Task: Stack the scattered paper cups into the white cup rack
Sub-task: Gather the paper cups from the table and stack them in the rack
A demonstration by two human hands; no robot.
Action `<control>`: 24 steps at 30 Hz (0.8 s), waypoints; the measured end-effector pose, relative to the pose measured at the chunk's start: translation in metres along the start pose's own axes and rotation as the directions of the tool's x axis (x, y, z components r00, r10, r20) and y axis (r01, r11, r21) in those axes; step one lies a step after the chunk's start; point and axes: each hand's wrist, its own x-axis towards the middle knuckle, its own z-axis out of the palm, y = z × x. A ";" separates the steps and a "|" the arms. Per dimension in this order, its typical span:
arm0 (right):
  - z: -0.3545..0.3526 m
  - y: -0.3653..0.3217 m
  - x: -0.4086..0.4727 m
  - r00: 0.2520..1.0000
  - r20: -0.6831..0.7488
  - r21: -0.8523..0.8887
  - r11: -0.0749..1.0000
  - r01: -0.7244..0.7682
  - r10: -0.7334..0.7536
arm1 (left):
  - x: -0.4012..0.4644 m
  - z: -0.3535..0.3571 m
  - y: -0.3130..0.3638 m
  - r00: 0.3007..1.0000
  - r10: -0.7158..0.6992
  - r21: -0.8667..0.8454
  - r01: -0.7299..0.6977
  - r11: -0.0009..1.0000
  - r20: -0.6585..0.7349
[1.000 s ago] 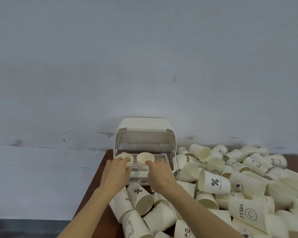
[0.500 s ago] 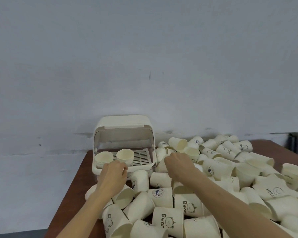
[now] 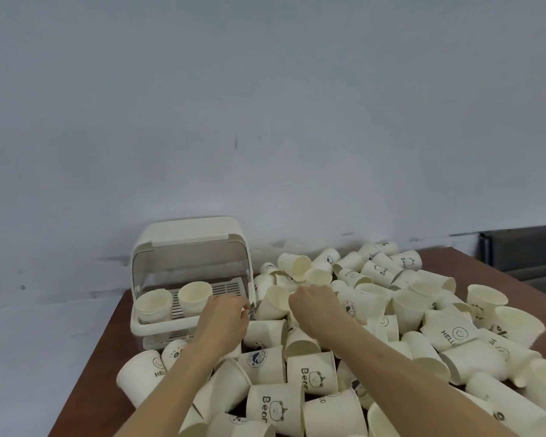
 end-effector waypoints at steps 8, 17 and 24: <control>-0.006 0.026 -0.007 0.991 -0.126 0.035 0.999 -0.041 0.045 | 0.024 0.023 0.032 0.993 0.120 0.149 -0.122 0.981 0.024; 0.005 0.040 -0.014 0.984 -0.155 0.077 0.994 -0.080 0.091 | 0.039 0.042 0.048 0.982 0.130 0.383 -0.175 0.907 0.140; 0.007 0.043 -0.016 0.977 -0.155 0.119 0.984 -0.130 0.147 | 0.039 0.031 0.048 0.988 0.133 0.363 -0.154 0.919 0.082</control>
